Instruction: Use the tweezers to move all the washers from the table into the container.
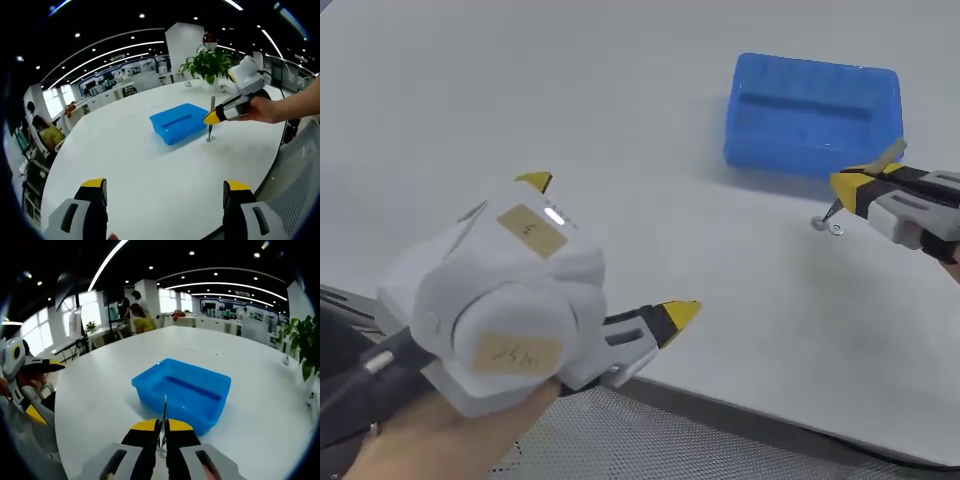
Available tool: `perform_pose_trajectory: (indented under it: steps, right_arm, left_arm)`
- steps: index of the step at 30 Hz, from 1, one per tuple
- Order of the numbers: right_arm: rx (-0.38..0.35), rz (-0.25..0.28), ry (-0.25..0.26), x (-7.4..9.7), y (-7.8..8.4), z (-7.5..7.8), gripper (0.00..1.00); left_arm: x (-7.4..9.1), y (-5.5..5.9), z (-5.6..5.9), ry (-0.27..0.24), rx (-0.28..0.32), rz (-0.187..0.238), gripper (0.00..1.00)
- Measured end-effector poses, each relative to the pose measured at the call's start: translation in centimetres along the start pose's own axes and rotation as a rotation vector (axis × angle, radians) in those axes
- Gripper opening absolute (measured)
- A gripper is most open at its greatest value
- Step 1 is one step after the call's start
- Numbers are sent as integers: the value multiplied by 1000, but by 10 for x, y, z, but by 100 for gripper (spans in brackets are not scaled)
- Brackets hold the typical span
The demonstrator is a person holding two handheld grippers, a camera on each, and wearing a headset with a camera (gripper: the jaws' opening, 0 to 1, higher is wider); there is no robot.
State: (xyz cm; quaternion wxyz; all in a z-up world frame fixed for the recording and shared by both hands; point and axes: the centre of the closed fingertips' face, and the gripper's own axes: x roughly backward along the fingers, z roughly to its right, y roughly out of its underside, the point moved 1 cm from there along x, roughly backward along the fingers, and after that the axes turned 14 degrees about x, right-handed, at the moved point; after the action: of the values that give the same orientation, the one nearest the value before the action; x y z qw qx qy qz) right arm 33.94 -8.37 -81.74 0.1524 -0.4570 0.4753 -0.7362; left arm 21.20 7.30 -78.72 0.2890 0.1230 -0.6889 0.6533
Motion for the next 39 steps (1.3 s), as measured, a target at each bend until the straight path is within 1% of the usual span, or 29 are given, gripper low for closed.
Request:
perform_pose_trajectory:
  steps: [4,6,9,15,17,19,21,27,28,31,33,37,38,39]
  right_arm:
    - [14,-8,-14,-2,-1,-1,1]
    - [15,-11,-16,-2,0,0,1]
    - [-13,-7,-20,-1,1,1,0]
    - [-32,-5,-33,0,2,1,2]
    - [-23,-6,-35,0,2,0,3]
    - [-23,-3,-28,1,1,0,3]
    - [-6,-4,-19,0,2,0,3]
    - [-15,-3,-32,-5,2,0,3]
    - [-13,4,-30,-5,1,0,3]
    - [35,-11,-34,-6,1,0,3]
    - [49,-11,-39,-7,2,1,3]
    - [97,-8,-54,-8,1,-5,3]
    - [130,-10,-60,-8,1,-7,3]
    - [144,-14,-57,-8,1,-7,2]
  left_arm:
    - [1,-1,-2,-1,11,6,99]
    - [1,-1,-3,-11,9,10,99]
    - [1,0,-4,-16,7,5,99]
    - [0,2,-4,-21,-9,-7,99]
    - [0,2,-4,-23,-12,-7,99]
    - [0,2,-5,-29,-15,-7,99]
    - [-1,2,-6,-32,-17,-11,99]
    - [-2,4,-5,-32,-26,-18,99]
    - [-2,3,-6,-34,-30,-16,99]
    - [-2,4,-6,-36,-27,-19,99]
    - [-3,5,-6,-35,-25,-23,99]
    - [-3,6,-6,-39,-35,-29,99]
    - [-3,6,-6,-39,-36,-31,99]
    - [-4,6,-6,-40,-37,-32,99]
